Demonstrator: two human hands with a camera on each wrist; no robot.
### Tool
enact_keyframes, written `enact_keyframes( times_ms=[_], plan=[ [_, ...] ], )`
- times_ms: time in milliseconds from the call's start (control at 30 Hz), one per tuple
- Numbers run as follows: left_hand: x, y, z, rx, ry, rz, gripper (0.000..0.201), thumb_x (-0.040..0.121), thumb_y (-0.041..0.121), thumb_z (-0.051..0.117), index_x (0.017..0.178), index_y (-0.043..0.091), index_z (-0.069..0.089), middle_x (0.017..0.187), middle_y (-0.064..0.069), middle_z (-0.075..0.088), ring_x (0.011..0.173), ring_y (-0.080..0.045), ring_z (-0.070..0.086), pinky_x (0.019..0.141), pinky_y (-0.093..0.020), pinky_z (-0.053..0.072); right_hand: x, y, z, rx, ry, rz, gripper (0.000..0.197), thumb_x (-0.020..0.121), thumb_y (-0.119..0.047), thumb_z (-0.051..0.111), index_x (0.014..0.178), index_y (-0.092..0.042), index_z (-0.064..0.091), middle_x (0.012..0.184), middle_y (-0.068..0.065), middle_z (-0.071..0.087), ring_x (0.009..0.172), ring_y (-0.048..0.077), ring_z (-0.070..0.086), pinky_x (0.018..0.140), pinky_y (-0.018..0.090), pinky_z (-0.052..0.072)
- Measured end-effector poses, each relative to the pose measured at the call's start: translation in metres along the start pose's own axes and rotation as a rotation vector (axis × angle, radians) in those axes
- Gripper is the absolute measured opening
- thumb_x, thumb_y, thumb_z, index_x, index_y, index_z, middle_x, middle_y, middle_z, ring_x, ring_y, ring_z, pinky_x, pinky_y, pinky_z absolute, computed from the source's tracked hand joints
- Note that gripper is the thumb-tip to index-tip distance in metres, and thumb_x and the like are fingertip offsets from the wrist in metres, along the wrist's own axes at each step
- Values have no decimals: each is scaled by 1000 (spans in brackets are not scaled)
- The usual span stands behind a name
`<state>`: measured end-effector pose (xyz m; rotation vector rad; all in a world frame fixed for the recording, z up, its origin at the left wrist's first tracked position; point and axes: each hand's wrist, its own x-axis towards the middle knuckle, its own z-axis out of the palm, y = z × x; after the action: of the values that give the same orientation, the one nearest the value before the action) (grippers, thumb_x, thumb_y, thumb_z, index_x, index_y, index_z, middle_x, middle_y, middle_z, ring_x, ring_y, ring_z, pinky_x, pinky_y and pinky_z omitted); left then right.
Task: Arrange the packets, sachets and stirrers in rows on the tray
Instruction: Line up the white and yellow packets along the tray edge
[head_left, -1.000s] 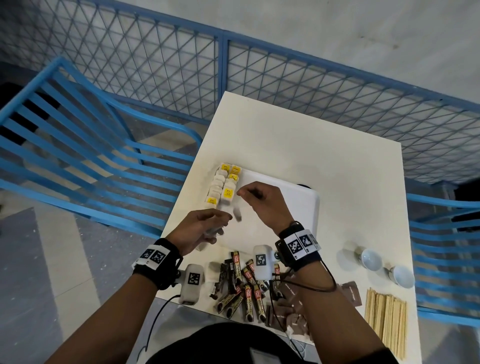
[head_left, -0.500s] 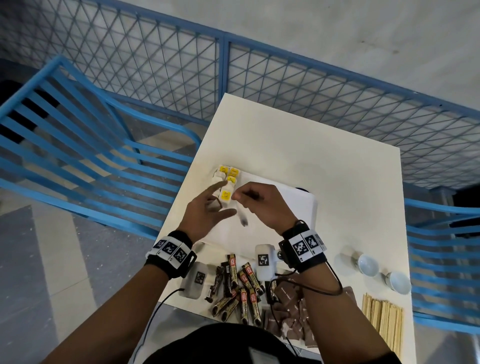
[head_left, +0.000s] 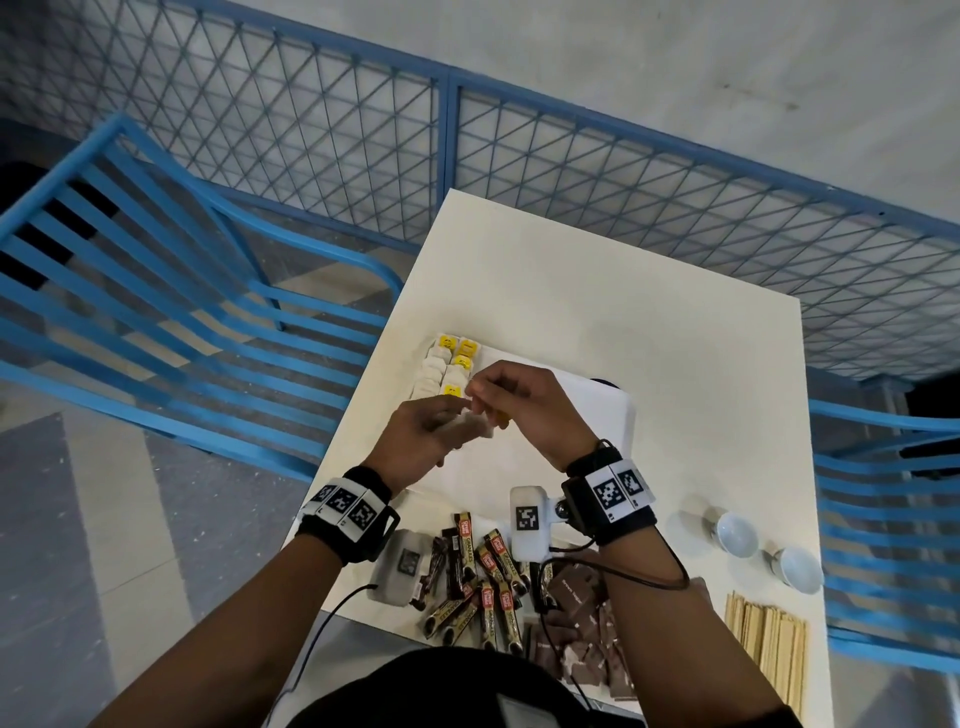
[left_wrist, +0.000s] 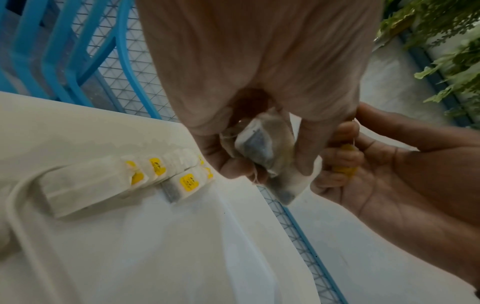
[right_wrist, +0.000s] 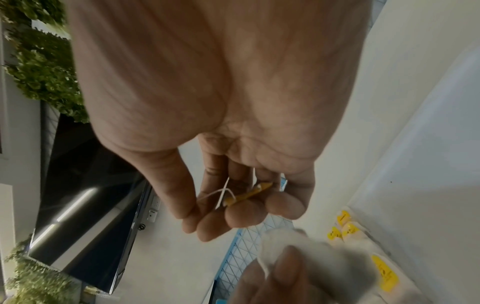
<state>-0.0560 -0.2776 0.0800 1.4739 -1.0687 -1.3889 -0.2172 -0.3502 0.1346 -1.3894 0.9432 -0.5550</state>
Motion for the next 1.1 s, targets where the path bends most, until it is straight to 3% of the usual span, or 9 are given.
enact_keyframes(
  times_ms=[133,333,500,567,633,800,867,933,1100],
  plan=[
    [-4,1,-4,-69,27,1,13,96,17,67,93,7,75,88,-12,77,75,-18,58,58,-34,40,2,2,-3,-3,80,9,17,99,-15,58,94,-7,72,77,7,66,65,22,53,61,34,41],
    [-9,-6,-14,-71,100,26,11,98,11,64,96,3,71,84,-9,77,73,-20,57,55,-33,45,3,5,-10,-100,189,56,20,96,-7,57,98,-13,76,83,-2,68,67,15,53,62,32,43],
    [-8,-3,-14,-51,175,42,1,85,21,80,85,22,79,71,1,69,67,-13,57,53,-31,45,5,15,-9,-327,143,11,52,86,13,43,105,-24,74,93,-7,69,71,9,63,69,24,49],
    [-7,-6,-14,-43,196,56,5,82,23,82,86,23,79,70,-1,67,63,-11,56,50,-27,44,5,17,-7,-320,168,-12,50,85,14,45,105,-23,73,93,-5,69,75,12,70,70,26,53],
    [-4,-9,-14,-25,212,63,3,86,15,79,89,16,78,69,-1,65,58,-10,54,49,-24,43,6,15,-3,-207,209,-4,43,83,15,52,106,-14,72,92,0,68,78,25,73,73,31,57],
    [-2,-15,-17,42,237,29,3,89,18,77,91,17,77,72,4,70,63,-10,61,50,-21,44,3,8,2,58,242,2,32,78,18,67,104,0,70,91,24,64,78,44,71,75,38,61],
    [-2,-15,-17,46,244,22,4,91,22,75,90,19,78,71,4,71,61,-8,60,49,-22,44,0,6,6,102,229,22,29,77,18,70,102,2,70,92,29,63,77,45,71,72,40,61],
    [-2,-13,-17,35,250,15,7,93,24,73,90,19,78,70,0,71,57,-9,58,48,-27,45,-1,7,10,100,208,66,26,77,16,72,99,3,71,89,24,66,74,40,72,68,40,61],
    [1,-14,-18,-53,240,4,11,95,26,70,93,17,78,80,-16,72,59,-25,56,54,-36,49,-5,13,17,-25,188,153,20,78,10,76,96,2,73,93,18,72,70,31,73,62,40,62]
  ],
)
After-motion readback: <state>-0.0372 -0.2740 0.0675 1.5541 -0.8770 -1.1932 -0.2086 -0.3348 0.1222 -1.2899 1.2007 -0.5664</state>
